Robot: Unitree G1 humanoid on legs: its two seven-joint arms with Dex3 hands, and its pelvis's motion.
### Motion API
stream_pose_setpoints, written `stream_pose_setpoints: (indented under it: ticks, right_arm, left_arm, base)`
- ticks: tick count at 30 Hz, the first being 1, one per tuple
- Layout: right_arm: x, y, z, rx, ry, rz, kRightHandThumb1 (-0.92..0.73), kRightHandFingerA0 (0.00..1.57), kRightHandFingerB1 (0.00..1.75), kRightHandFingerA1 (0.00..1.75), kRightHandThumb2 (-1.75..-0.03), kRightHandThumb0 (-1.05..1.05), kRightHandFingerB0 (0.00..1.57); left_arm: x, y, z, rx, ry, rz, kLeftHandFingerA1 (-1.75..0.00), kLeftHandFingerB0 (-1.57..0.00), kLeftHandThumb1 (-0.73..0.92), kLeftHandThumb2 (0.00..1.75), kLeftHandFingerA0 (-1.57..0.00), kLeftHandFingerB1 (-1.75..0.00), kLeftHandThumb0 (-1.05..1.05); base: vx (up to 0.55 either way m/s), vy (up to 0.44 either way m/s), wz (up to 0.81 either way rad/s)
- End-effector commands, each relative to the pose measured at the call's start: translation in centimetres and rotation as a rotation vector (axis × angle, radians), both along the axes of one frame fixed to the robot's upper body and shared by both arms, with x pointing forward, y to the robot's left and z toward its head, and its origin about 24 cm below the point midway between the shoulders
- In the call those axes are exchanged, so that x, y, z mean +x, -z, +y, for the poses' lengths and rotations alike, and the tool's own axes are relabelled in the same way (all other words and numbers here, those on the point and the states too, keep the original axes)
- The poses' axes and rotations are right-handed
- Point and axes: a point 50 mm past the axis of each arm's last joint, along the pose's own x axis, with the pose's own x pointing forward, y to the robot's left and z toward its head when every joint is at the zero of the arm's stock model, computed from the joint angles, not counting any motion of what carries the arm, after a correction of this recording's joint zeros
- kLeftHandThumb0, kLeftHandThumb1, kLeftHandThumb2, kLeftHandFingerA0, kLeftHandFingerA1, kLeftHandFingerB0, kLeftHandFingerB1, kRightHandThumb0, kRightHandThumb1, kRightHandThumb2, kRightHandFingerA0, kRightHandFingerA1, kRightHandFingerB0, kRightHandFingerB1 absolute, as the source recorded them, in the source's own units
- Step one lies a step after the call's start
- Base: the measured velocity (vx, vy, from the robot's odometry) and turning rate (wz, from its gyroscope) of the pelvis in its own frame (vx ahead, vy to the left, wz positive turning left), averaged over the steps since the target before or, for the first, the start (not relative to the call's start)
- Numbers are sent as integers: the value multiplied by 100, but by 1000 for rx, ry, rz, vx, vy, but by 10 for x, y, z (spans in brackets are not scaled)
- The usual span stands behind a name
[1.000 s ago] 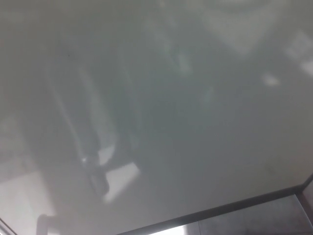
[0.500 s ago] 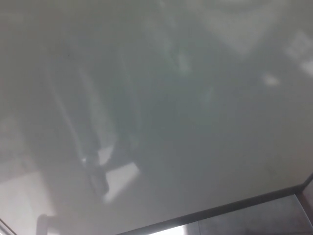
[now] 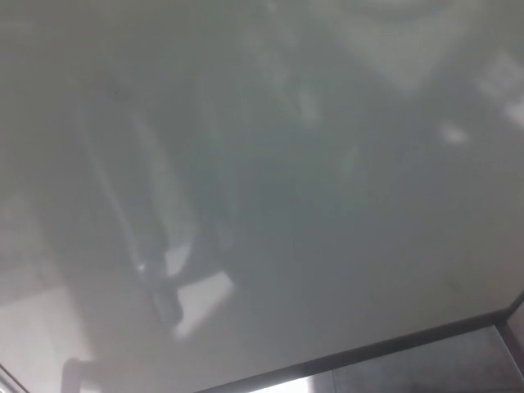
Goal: A white board is being place on the right hand side and parallel to the robot and the robot uses its left hand to grab on the leftside of the whiteboard and drag the whiteboard from the right hand side to the left hand side
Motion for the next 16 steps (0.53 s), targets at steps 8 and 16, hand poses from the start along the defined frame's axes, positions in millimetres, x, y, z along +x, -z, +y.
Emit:
stream_pose_setpoints:
  ticks: [8, 16]
  right_arm:
    - [2, -3, -7, -19, 10, -11, -71, 23, 40, 45, -91, -62, 10]
    - [1, -3, -7, -16, 10, -7, -71, 23, 39, 45, -90, -61, 10]
  left_arm:
    - [2, -3, 3, 17, 8, -5, -15, 0, 86, 107, 0, -14, -70]
    - [0, -4, 3, 43, 54, 2, -15, 0, 86, 108, 0, -15, -70]
  base:
    - [0, 0, 0]
    - [0, 0, 0]
